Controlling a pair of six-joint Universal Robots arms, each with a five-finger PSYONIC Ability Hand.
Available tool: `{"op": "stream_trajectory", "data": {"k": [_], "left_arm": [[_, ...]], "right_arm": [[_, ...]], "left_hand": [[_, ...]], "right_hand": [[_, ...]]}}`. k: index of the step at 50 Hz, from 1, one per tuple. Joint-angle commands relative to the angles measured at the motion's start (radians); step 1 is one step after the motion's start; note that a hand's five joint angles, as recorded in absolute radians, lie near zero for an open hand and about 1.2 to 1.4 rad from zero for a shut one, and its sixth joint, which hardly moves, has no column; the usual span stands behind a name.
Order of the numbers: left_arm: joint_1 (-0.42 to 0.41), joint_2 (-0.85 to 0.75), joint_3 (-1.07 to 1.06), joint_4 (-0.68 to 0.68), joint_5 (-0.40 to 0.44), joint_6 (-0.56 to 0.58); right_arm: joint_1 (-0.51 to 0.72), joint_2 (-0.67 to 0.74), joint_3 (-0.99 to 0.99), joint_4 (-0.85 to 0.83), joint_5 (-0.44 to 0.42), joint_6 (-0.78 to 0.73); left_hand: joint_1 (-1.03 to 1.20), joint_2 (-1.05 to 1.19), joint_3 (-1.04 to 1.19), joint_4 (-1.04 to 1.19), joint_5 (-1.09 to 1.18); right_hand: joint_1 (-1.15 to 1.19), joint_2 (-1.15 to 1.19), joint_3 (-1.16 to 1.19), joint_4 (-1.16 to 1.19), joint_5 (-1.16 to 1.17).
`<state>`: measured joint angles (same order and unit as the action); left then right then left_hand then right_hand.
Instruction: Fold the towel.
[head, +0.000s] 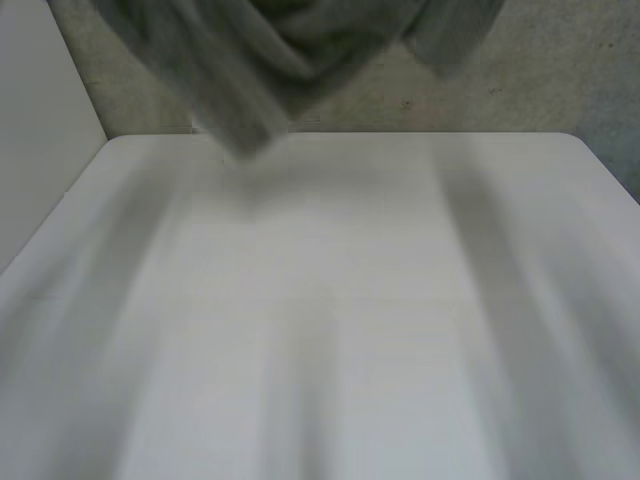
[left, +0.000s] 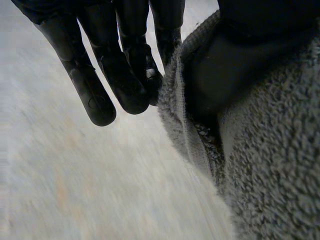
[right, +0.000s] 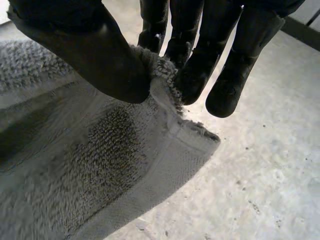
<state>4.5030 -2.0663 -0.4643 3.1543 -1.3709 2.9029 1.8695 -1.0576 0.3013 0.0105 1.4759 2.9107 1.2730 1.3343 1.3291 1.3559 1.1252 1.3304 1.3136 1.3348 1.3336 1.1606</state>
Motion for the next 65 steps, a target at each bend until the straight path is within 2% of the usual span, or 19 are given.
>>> {"op": "stream_trajectory", "data": {"k": [1, 6, 12, 21, 25, 27, 28, 30, 36, 37, 38, 39, 40, 45, 47, 49, 50, 51, 65], "left_arm": [[0.068, 0.029, -0.054, 0.004, 0.001, -0.183], [0.073, 0.038, -0.247, 0.000, 0.042, -0.182], [0.082, 0.046, -0.568, 0.019, 0.191, -0.165], [0.077, 0.066, -0.951, 0.064, 0.311, 0.034], [0.087, 0.167, -0.990, 0.059, 0.335, 0.033], [0.100, 0.253, -1.011, 0.062, 0.363, 0.009], [0.100, 0.253, -1.011, 0.062, 0.363, 0.009], [0.107, 0.310, -1.024, 0.072, 0.375, -0.043], [0.102, 0.336, -1.042, 0.095, 0.378, -0.114], [0.097, 0.334, -1.051, 0.101, 0.380, -0.120], [0.096, 0.333, -1.060, 0.104, 0.380, -0.120], [0.096, 0.333, -1.060, 0.104, 0.380, -0.120], [0.093, 0.325, -1.070, 0.105, 0.380, -0.120], [0.081, 0.263, -1.090, 0.107, 0.380, -0.110], [0.070, 0.239, -1.088, 0.105, 0.380, -0.103], [0.062, 0.212, -1.090, 0.105, 0.378, -0.085], [0.062, 0.212, -1.090, 0.105, 0.378, -0.085], [0.062, 0.204, -1.088, 0.104, 0.378, -0.068], [0.097, 0.273, -0.973, 0.017, 0.360, 0.004]], "right_arm": [[0.016, 0.036, 0.050, 0.268, -0.015, -0.167], [0.025, 0.028, 0.174, 0.370, -0.035, -0.298], [0.008, 0.004, 0.478, 0.393, -0.109, -0.384], [-0.012, -0.074, 0.903, 0.396, -0.150, -0.623], [-0.062, -0.220, 0.927, 0.393, -0.167, -0.588], [-0.127, -0.346, 0.926, 0.384, -0.234, -0.472], [-0.127, -0.346, 0.926, 0.384, -0.235, -0.472], [-0.190, -0.398, 0.923, 0.390, -0.352, -0.366], [-0.224, -0.432, 0.957, 0.444, -0.474, -0.349], [-0.227, -0.429, 0.973, 0.471, -0.482, -0.367], [-0.224, -0.421, 0.992, 0.489, -0.477, -0.401], [-0.224, -0.421, 0.992, 0.490, -0.477, -0.401], [-0.221, -0.409, 0.996, 0.493, -0.462, -0.444], [-0.202, -0.332, 0.934, 0.502, -0.408, -0.505], [-0.185, -0.306, 0.900, 0.502, -0.390, -0.487], [-0.142, -0.251, 0.816, 0.505, -0.367, -0.449], [-0.142, -0.251, 0.815, 0.505, -0.367, -0.449], [-0.130, -0.221, 0.773, 0.511, -0.358, -0.432], [-0.018, 0.164, 0.311, 0.569, -0.246, -0.300]], "left_hand": [[0.123, 0.062, 0.067, 0.040, 0.097], [0.123, 0.062, 0.067, 0.040, 0.097], [0.123, 0.062, 0.067, 0.040, 0.097], [0.123, 0.062, 0.067, 0.040, 0.097], [0.123, 0.062, 0.067, 0.040, 0.097], [0.123, 0.062, 0.067, 0.040, 0.097], [0.123, 0.062, 0.067, 0.040, 0.097], [0.123, 0.062, 0.067, 0.040, 0.097], [0.123, 0.062, 0.067, 0.040, 0.097], [0.123, 0.062, 0.067, 0.040, 0.097], [0.123, 0.062, 0.067, 0.040, 0.097], [0.123, 0.062, 0.067, 0.040, 0.097], [0.123, 0.062, 0.067, 0.040, 0.097], [0.086, 0.025, 0.030, 0.003, 0.059], [-0.105, -0.167, -0.161, -0.188, -0.132], [-0.794, -0.856, -0.850, -0.877, -0.821], [-0.798, -0.859, -0.854, -0.881, -0.825], [-1.071, -1.133, -1.128, -1.154, -1.098], [-1.089, -1.150, -1.145, -1.172, -1.116]], "right_hand": [[0.066, 0.083, 0.061, 0.063, 0.061], [0.066, 0.083, 0.061, 0.063, 0.061], [0.066, 0.083, 0.061, 0.063, 0.061], [0.066, 0.083, 0.061, 0.063, 0.061], [0.066, 0.083, 0.061, 0.063, 0.061], [0.066, 0.083, 0.061, 0.063, 0.061], [0.066, 0.083, 0.061, 0.063, 0.061], [0.066, 0.083, 0.061, 0.063, 0.061], [0.066, 0.083, 0.061, 0.063, 0.061], [-0.026, -0.009, -0.031, -0.029, -0.031], [-0.600, -0.583, -0.604, -0.603, -0.604], [-0.605, -0.589, -0.610, -0.609, -0.610], [-1.156, -1.139, -1.160, -1.159, -1.161], [-1.156, -1.139, -1.160, -1.159, -1.161], [-1.156, -1.139, -1.160, -1.159, -1.161], [-1.156, -1.139, -1.160, -1.159, -1.161], [-1.156, -1.139, -1.160, -1.159, -1.161], [-1.156, -1.139, -1.160, -1.159, -1.161], [-1.156, -1.139, -1.160, -1.159, -1.161]]}}
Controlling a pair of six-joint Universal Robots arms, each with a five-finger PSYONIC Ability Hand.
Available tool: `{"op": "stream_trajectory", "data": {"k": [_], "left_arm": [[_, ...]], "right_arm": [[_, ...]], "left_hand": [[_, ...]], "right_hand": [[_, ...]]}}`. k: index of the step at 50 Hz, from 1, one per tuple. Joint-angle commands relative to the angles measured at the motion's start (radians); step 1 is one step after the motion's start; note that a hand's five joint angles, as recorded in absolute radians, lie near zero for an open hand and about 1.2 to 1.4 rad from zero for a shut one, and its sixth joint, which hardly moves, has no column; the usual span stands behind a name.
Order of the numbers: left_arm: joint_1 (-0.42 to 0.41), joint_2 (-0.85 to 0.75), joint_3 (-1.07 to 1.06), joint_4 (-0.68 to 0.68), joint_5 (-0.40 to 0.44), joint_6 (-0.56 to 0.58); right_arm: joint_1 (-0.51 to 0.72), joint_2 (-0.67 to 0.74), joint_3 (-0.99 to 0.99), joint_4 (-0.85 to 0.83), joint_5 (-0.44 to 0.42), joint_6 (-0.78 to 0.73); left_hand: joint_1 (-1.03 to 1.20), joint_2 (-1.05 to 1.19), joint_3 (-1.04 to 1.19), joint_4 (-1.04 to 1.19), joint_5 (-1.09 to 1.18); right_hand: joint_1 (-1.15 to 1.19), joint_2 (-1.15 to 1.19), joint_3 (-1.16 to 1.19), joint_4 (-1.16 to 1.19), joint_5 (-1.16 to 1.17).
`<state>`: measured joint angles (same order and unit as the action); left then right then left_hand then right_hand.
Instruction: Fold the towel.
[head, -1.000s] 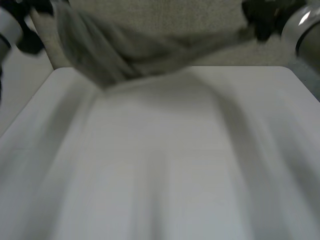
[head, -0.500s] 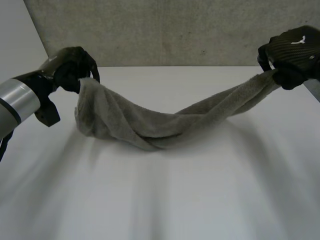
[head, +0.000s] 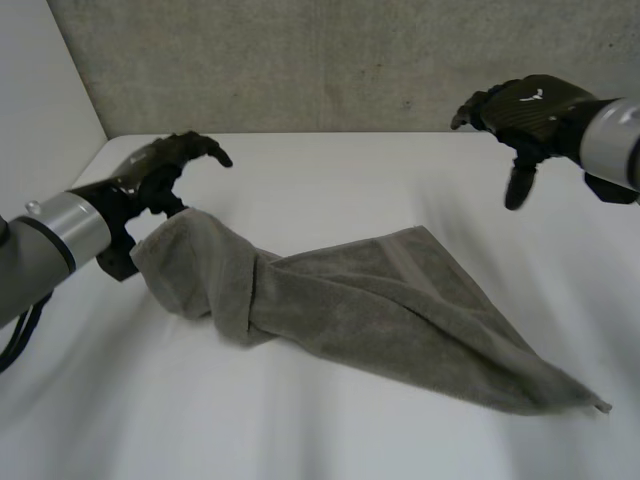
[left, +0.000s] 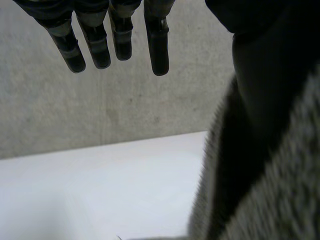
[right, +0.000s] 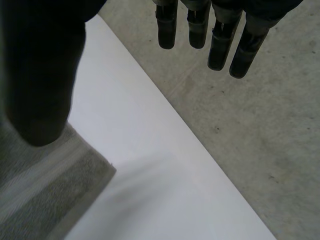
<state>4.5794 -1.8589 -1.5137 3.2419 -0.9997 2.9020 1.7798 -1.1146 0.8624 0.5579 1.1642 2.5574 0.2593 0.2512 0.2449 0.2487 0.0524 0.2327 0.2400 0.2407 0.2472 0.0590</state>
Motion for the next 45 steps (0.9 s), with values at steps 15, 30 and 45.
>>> {"op": "stream_trajectory", "data": {"k": [15, 30, 45], "left_arm": [[0.026, 0.161, 0.098, -0.157, -0.053, 0.016], [0.023, 0.170, 0.041, -0.157, -0.073, 0.022], [0.010, 0.176, -0.006, -0.152, -0.071, 0.023]], "right_arm": [[0.151, 0.684, -0.683, 0.042, 0.161, 0.073], [0.148, 0.817, -0.707, 0.011, 0.124, 0.115], [0.136, 0.845, -0.707, 0.011, 0.106, 0.116]], "left_hand": [[-0.069, -0.061, -0.055, -0.059, -0.037], [-0.069, -0.061, -0.055, -0.059, -0.037], [-0.066, -0.058, -0.052, -0.056, -0.034]], "right_hand": [[-0.058, -0.065, -0.066, -0.073, -0.059], [0.058, 0.050, 0.050, 0.043, 0.057], [0.108, 0.100, 0.100, 0.093, 0.107]]}}
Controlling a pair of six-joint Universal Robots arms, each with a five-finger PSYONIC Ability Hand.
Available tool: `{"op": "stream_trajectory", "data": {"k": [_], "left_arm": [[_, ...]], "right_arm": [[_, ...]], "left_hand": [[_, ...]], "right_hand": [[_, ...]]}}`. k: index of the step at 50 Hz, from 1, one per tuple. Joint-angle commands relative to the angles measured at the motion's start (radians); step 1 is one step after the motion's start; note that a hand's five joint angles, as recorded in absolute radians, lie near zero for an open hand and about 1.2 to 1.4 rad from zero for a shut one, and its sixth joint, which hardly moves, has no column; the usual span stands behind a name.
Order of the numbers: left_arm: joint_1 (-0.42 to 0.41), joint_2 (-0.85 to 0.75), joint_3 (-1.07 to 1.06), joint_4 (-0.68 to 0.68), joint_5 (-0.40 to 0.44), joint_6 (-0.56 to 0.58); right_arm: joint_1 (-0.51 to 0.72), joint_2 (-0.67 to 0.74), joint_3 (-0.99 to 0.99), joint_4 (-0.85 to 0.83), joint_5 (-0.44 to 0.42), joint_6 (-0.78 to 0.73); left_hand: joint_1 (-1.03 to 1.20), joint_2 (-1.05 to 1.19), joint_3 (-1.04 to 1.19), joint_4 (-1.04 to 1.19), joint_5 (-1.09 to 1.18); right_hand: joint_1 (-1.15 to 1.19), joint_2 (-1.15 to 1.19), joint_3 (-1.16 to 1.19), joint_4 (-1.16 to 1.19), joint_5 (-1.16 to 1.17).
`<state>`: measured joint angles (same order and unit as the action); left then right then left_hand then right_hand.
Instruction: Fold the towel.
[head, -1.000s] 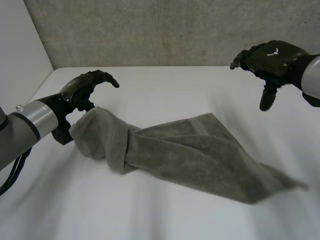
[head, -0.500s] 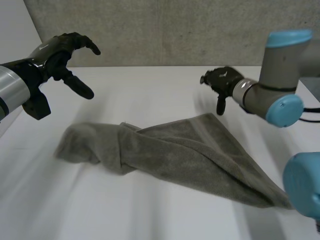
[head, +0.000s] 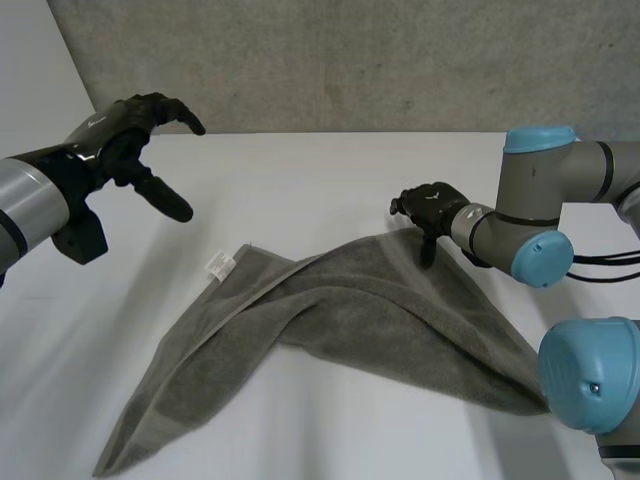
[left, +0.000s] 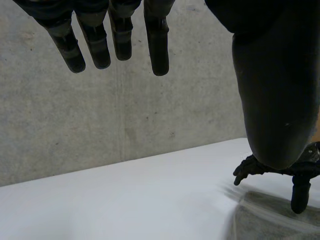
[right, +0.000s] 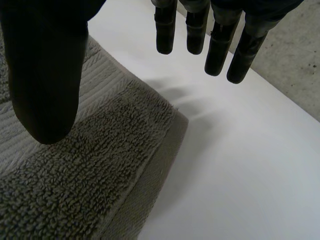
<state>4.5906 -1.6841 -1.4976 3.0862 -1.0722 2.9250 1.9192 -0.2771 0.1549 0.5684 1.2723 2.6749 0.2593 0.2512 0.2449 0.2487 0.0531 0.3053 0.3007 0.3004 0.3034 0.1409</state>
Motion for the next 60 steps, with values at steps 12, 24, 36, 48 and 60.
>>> {"op": "stream_trajectory", "data": {"k": [12, 24, 36, 48, 60], "left_arm": [[-0.001, -0.002, -0.050, 0.006, 0.006, 0.008], [0.001, -0.003, -0.089, 0.008, 0.009, 0.033], [-0.006, 0.001, -0.119, 0.006, 0.011, 0.034], [-0.019, 0.021, -0.162, 0.008, 0.005, 0.034], [-0.042, 0.006, -0.217, 0.023, -0.003, 0.059]], "right_arm": [[-0.003, 0.029, -0.001, -0.001, -0.010, -0.003], [-0.003, 0.041, -0.001, -0.007, -0.027, -0.001], [-0.002, 0.033, -0.001, -0.004, -0.033, -0.001], [0.011, -0.057, 0.017, 0.011, -0.021, 0.005], [-0.005, -0.149, 0.071, 0.084, -0.027, 0.031]], "left_hand": [[-0.061, -0.052, -0.046, -0.050, -0.029], [-0.063, -0.055, -0.049, -0.053, -0.032], [-0.061, -0.052, -0.046, -0.050, -0.029], [-0.058, -0.049, -0.043, -0.047, -0.026], [-0.055, -0.046, -0.040, -0.044, -0.023]], "right_hand": [[0.038, 0.043, 0.043, 0.040, 0.028], [0.225, 0.230, 0.230, 0.227, 0.215], [1.050, 1.054, 1.054, 1.052, 1.039], [1.091, 1.096, 1.096, 1.093, 1.081], [1.091, 1.096, 1.096, 1.093, 1.081]]}}
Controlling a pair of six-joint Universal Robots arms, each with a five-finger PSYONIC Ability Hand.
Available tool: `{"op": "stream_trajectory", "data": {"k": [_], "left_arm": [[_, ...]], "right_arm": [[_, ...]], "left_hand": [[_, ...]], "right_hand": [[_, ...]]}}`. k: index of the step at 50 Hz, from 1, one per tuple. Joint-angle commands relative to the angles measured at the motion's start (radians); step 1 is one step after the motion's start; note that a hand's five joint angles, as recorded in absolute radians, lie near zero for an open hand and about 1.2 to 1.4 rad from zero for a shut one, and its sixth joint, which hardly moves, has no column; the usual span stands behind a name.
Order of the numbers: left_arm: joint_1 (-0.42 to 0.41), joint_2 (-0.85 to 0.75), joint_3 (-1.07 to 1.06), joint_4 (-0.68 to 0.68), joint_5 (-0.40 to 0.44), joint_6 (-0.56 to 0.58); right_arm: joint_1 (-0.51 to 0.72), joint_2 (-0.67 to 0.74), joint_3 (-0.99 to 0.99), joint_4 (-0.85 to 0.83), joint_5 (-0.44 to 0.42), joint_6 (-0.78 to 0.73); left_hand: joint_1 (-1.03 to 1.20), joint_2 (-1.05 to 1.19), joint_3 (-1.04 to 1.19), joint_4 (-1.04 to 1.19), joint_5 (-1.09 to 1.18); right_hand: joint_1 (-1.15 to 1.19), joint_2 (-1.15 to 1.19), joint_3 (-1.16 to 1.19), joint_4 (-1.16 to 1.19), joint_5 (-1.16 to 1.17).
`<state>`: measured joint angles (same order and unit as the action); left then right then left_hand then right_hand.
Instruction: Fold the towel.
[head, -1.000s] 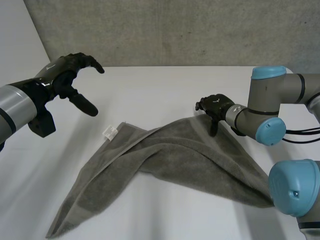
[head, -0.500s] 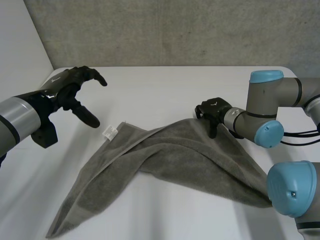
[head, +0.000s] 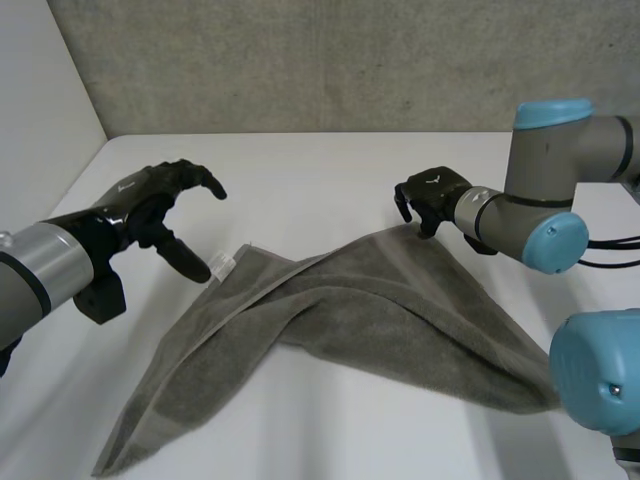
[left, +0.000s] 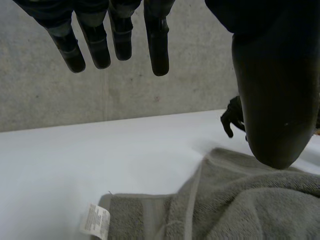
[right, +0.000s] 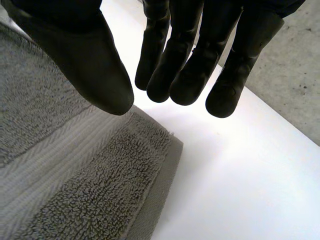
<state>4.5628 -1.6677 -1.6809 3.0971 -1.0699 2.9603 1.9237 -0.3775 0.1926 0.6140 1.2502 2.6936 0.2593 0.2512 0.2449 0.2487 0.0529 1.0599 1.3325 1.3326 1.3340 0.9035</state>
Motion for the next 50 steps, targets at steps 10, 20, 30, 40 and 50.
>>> {"op": "stream_trajectory", "data": {"k": [10, 20, 30, 40, 50], "left_arm": [[-0.027, -0.050, -0.120, 0.012, -0.137, 0.174], [-0.114, -0.125, -0.154, 0.014, -0.341, 0.203], [-0.130, -0.173, -0.168, 0.038, -0.363, 0.203], [-0.130, -0.211, -0.171, 0.058, -0.361, 0.203], [-0.130, -0.234, -0.163, 0.058, -0.357, 0.201]], "right_arm": [[0.009, -0.086, 0.111, 0.035, -0.017, 0.009], [0.074, -0.009, 0.077, -0.010, -0.087, 0.012], [0.118, 0.071, 0.007, -0.053, -0.095, 0.020], [0.133, 0.078, 0.004, -0.099, -0.143, 0.054], [0.133, 0.100, 0.002, -0.100, -0.156, 0.054]], "left_hand": [[-0.025, -0.017, -0.011, -0.015, 0.007], [0.060, 0.068, 0.074, 0.070, 0.092], [0.109, 0.118, 0.124, 0.120, 0.141], [0.259, 0.268, 0.274, 0.270, 0.291], [0.468, 0.476, 0.482, 0.479, 0.500]], "right_hand": [[-0.620, -0.892, -0.892, -0.894, -0.638], [-0.679, -0.951, -0.951, -0.953, -0.697], [-0.637, -0.910, -0.910, -0.911, -0.655], [-0.590, -0.863, -0.863, -0.864, -0.608], [-0.514, -0.787, -0.787, -0.788, -0.532]]}}
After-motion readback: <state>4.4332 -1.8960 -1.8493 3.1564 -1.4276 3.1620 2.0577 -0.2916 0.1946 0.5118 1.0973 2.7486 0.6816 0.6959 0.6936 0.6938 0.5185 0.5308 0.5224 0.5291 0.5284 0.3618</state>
